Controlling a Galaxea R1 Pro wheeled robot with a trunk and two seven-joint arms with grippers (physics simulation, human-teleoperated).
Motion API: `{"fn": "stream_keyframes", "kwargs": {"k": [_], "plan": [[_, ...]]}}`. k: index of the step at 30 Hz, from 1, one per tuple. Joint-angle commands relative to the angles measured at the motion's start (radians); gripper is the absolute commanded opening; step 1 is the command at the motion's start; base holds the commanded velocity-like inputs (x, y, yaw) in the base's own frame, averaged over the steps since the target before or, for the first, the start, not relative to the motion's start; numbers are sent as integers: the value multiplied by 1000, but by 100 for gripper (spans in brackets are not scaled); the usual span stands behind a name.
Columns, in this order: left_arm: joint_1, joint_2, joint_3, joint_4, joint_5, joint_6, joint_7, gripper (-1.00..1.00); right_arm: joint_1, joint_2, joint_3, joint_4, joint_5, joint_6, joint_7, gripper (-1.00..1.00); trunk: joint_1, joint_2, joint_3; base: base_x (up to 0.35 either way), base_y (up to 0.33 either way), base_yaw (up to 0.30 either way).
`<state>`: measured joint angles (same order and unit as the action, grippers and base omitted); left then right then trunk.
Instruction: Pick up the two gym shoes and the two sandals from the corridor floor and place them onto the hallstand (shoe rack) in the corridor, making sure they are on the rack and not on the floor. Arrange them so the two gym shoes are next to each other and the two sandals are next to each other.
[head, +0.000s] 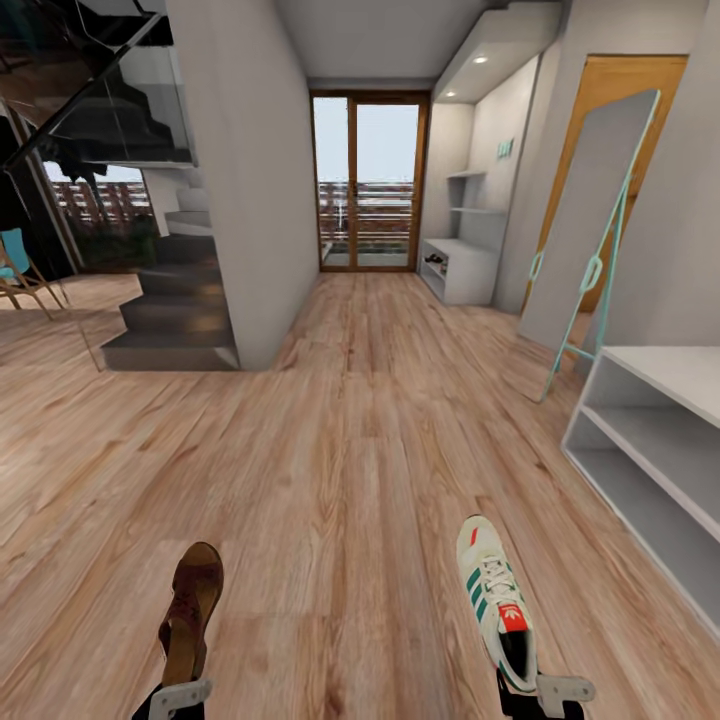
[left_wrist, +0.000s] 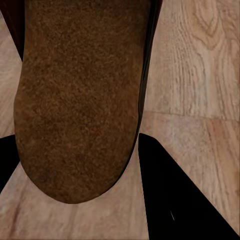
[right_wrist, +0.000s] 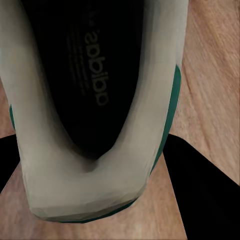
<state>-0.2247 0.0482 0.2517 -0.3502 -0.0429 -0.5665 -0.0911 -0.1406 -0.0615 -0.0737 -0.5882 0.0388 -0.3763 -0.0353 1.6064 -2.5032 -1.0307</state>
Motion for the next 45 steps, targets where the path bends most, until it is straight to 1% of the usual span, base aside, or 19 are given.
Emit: {"fn": "stream_keyframes", "kwargs": {"k": [1, 45], "plan": [[-1, -1, 9, 0, -8, -3, -9, -100, -1, 0, 0, 1, 4, -3, -5, -100, 0, 0, -1, 338, 0, 0], [7, -2, 9, -1, -8, -3, -9, -100, -1, 4, 0, -1, 3, -1, -5, -100, 0, 0, -1, 338, -7, 0]]}}
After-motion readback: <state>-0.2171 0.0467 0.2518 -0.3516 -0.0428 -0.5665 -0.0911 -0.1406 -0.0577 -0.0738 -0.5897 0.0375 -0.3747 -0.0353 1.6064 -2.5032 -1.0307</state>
